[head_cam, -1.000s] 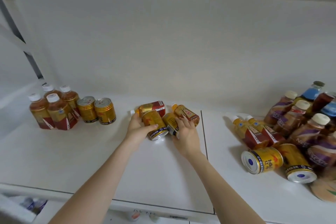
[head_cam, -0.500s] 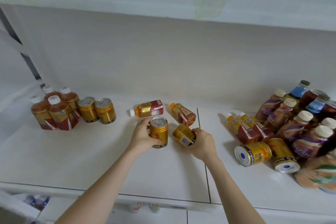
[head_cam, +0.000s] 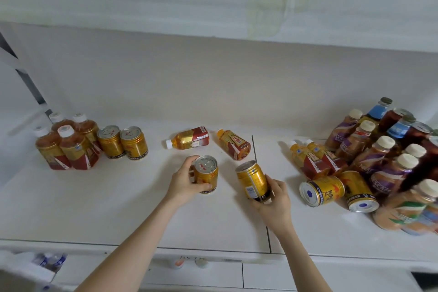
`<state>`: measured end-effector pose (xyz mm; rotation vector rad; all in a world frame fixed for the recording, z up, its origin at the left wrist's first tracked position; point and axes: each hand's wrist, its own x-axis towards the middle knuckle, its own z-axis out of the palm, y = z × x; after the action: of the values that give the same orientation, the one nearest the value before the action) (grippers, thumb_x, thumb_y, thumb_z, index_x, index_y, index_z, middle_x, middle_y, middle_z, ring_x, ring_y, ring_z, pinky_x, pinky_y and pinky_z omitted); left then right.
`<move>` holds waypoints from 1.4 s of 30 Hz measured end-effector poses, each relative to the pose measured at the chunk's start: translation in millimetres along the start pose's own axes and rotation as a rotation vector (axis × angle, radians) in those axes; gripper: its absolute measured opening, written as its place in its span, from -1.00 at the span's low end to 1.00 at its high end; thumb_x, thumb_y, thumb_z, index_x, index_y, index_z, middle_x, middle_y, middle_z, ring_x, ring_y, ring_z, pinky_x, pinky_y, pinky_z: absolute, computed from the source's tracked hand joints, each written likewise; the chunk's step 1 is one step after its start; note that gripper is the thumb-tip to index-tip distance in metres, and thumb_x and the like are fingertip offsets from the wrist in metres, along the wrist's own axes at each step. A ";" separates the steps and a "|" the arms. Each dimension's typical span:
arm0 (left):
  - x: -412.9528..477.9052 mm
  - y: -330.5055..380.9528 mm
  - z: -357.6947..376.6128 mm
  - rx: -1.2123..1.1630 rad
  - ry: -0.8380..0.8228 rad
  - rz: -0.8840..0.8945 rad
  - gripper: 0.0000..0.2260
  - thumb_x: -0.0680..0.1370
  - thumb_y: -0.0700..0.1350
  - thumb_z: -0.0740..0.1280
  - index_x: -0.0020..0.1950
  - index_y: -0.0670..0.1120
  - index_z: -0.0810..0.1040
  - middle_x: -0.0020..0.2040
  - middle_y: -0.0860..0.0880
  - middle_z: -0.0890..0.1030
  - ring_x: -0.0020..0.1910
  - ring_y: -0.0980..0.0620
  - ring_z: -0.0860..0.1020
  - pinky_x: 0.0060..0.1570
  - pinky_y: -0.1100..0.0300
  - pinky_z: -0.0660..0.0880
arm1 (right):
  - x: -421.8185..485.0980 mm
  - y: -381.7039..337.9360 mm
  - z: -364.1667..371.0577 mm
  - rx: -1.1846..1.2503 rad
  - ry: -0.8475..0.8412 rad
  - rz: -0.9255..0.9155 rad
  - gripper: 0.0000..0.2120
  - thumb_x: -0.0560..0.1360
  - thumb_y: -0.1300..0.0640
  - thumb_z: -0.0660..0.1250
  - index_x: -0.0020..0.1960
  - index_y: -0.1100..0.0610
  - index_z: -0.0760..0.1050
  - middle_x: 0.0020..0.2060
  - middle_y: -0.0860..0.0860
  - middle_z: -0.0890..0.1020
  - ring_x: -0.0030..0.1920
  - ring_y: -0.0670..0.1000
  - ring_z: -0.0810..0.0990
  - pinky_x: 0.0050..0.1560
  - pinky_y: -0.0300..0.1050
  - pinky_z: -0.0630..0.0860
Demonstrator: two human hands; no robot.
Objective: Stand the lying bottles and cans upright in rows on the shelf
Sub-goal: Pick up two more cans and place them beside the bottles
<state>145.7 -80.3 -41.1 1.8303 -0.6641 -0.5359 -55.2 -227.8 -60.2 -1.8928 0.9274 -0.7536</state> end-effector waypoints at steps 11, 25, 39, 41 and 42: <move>-14.6 0.0 11.1 0.056 -0.054 0.012 -0.30 0.19 -0.21 0.62 0.20 0.18 0.43 0.11 0.03 0.59 0.07 0.07 0.57 0.04 0.17 0.55 | -18.7 15.3 -6.5 0.035 -0.001 0.107 -0.47 0.23 0.22 0.57 0.13 0.04 0.45 -0.08 -0.14 0.62 -0.06 -0.09 0.62 -0.19 -0.41 0.47; -42.4 2.9 10.4 0.088 0.015 0.003 -0.32 0.13 -0.14 0.65 0.14 0.15 0.43 0.06 0.05 0.57 0.02 0.02 0.59 0.01 0.11 0.57 | -23.2 -19.1 1.1 0.019 -0.055 0.119 -0.44 0.19 0.07 0.61 0.09 -0.05 0.42 -0.15 -0.22 0.60 -0.13 -0.27 0.56 -0.12 -0.29 0.50; -58.6 -17.9 -76.3 0.087 0.027 0.055 -0.34 0.13 -0.11 0.64 0.12 0.19 0.44 0.02 0.15 0.58 0.02 0.14 0.57 -0.09 0.30 0.50 | -50.4 -70.0 63.1 0.006 -0.121 0.042 -0.42 0.14 -0.02 0.61 0.03 -0.21 0.38 -0.12 -0.25 0.61 -0.08 -0.29 0.56 -0.13 -0.32 0.50; -57.7 -23.7 -98.8 0.095 0.012 0.064 -0.34 0.13 -0.11 0.64 0.11 0.19 0.43 0.00 0.19 0.56 0.01 0.13 0.57 -0.11 0.31 0.49 | -58.2 -80.7 81.3 0.003 -0.109 0.043 -0.42 0.13 -0.03 0.60 0.04 -0.22 0.37 -0.12 -0.26 0.61 -0.07 -0.31 0.55 -0.15 -0.37 0.47; -56.5 -26.7 -110.8 0.102 0.004 0.069 -0.34 0.13 -0.11 0.64 0.11 0.19 0.43 0.00 0.22 0.54 0.00 0.12 0.57 -0.12 0.32 0.49 | -62.2 -86.5 90.9 -0.002 -0.098 0.043 -0.42 0.13 -0.04 0.60 0.04 -0.23 0.37 -0.13 -0.27 0.60 -0.07 -0.33 0.55 -0.17 -0.40 0.45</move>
<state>179.7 41.4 -26.7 1.8957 -0.7608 -0.4598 9.0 -106.8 -31.3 -1.8882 0.9043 -0.6286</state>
